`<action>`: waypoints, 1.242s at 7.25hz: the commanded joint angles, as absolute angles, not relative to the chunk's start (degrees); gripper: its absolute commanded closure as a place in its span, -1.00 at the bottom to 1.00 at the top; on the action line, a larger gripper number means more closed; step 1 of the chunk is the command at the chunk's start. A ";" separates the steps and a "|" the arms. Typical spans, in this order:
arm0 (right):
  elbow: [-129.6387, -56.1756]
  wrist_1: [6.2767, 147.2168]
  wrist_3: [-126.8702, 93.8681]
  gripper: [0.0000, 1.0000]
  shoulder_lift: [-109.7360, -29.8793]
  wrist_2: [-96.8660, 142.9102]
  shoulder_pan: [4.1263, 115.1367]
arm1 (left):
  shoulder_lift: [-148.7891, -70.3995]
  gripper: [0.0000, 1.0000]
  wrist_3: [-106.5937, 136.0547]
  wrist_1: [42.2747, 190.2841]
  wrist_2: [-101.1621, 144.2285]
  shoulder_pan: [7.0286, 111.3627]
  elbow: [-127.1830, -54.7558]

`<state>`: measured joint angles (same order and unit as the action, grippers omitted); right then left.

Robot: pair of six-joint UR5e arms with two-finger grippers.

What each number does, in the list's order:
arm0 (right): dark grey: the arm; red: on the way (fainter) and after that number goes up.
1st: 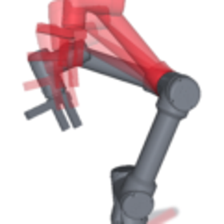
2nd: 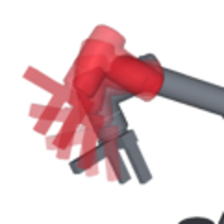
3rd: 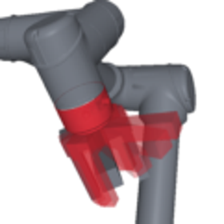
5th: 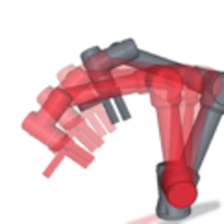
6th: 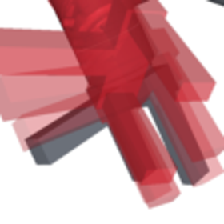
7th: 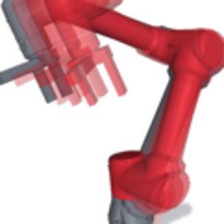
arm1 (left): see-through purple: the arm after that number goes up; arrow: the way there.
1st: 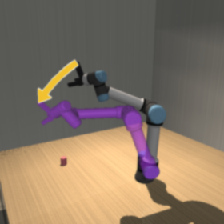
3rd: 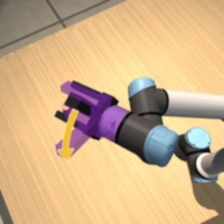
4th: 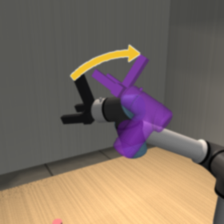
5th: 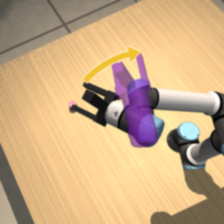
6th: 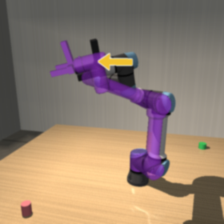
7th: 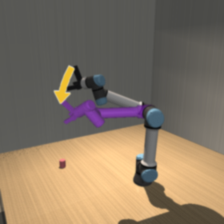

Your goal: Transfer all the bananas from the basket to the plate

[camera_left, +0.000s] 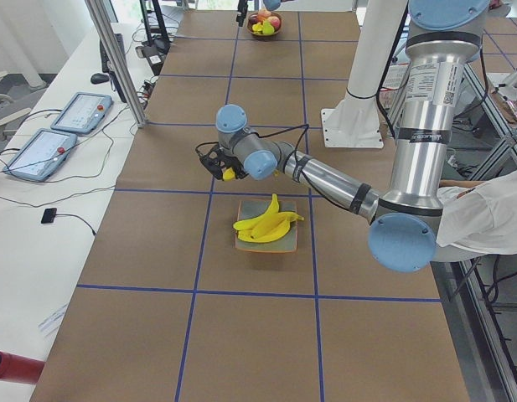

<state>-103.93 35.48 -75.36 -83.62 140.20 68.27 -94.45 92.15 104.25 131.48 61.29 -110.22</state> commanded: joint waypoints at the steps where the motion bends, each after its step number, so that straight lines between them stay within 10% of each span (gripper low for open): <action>1: -103.80 35.51 -68.40 -1.00 -87.26 140.27 71.79 | -93.95 1.00 77.92 82.10 121.51 61.08 -118.00; 9: -103.54 35.51 -67.94 -1.00 -88.33 140.36 72.77 | -98.61 1.00 76.55 77.08 114.08 52.65 -107.59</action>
